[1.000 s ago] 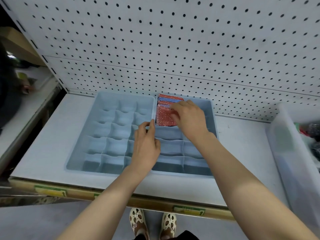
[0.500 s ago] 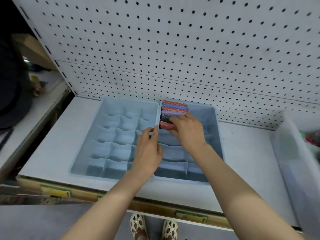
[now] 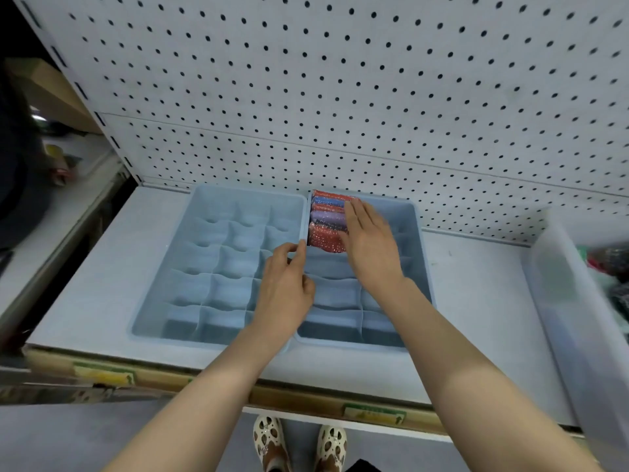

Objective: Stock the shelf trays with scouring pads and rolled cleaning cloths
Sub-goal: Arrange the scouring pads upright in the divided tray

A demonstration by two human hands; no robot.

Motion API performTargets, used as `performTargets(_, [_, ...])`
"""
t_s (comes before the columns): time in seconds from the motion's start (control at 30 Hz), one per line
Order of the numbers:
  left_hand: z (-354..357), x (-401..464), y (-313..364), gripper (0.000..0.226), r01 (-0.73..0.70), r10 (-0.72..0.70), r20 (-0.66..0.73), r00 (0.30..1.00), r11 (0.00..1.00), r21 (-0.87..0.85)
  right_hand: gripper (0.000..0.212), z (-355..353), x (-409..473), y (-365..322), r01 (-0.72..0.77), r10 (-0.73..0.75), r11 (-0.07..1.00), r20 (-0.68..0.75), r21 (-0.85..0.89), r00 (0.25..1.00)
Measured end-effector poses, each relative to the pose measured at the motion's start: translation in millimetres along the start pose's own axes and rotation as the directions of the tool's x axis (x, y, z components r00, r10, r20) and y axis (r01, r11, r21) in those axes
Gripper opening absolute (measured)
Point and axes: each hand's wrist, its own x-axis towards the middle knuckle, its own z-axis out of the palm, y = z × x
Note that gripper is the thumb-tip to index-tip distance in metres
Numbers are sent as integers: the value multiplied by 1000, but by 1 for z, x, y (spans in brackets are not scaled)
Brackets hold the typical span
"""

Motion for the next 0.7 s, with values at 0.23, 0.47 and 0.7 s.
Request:
performTargets(0.23, [-1, 0, -2, 62, 2, -2, 21, 1000, 1000, 1, 64, 21, -11, 9, 15, -19, 1000, 163, 24, 986])
performTargets(0.47, [-6, 3, -2, 61, -38, 37, 42, 998, 999, 32, 57, -9, -20, 5, 1, -4, 1000, 248, 12, 969])
performTargets(0.7, [-5, 17, 26, 57, -213, 213, 17, 977, 976, 36, 34, -78, -82, 40, -181, 180, 979, 21, 97, 983])
